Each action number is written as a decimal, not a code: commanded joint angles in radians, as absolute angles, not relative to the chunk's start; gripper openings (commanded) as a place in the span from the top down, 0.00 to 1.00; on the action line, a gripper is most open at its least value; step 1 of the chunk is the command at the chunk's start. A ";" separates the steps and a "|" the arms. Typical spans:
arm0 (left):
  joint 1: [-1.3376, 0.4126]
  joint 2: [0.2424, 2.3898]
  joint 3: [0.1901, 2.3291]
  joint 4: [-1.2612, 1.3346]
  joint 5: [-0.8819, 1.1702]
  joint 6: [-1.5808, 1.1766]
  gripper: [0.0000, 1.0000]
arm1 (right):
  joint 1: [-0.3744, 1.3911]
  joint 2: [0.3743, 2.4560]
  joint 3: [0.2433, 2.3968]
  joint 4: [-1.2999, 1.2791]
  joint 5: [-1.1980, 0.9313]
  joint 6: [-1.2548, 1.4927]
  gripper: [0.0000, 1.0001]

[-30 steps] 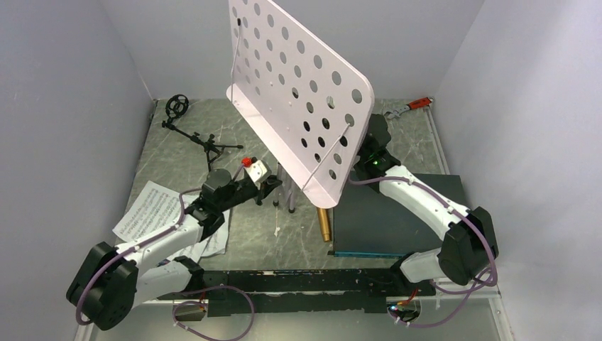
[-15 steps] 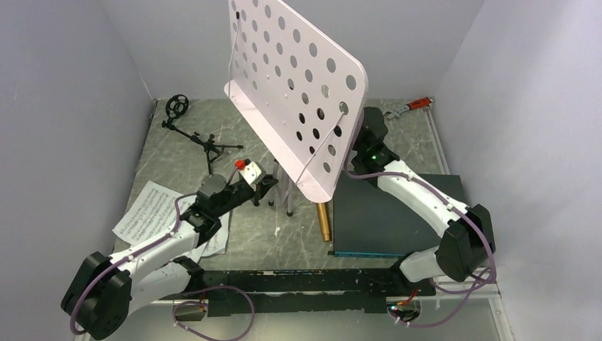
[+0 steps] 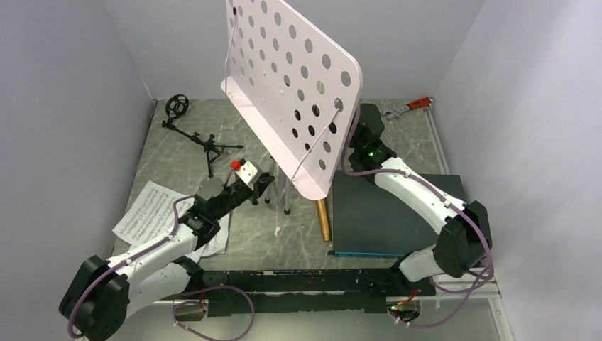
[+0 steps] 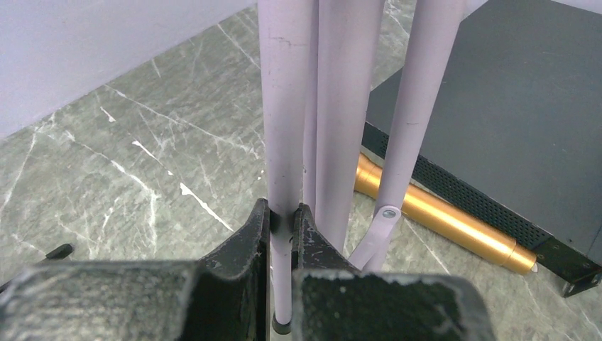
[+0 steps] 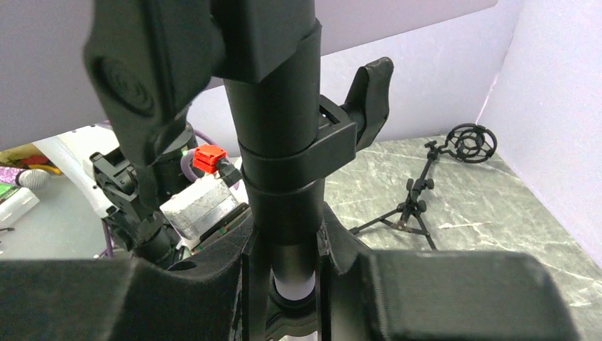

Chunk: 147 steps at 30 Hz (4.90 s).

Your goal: Set up the instrument practice props

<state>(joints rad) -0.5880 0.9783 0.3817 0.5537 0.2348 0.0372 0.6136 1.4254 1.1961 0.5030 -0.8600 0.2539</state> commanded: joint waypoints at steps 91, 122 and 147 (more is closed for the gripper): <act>-0.615 0.832 0.262 0.369 -0.160 -0.086 0.80 | 0.649 1.330 1.326 0.955 -0.708 0.393 1.00; -0.617 0.930 0.572 0.282 0.209 0.075 0.85 | 0.649 1.374 1.297 0.975 -0.728 0.420 1.00; -0.595 1.008 0.563 0.498 -0.361 0.047 0.98 | 0.649 1.710 1.624 1.043 -0.795 0.494 1.00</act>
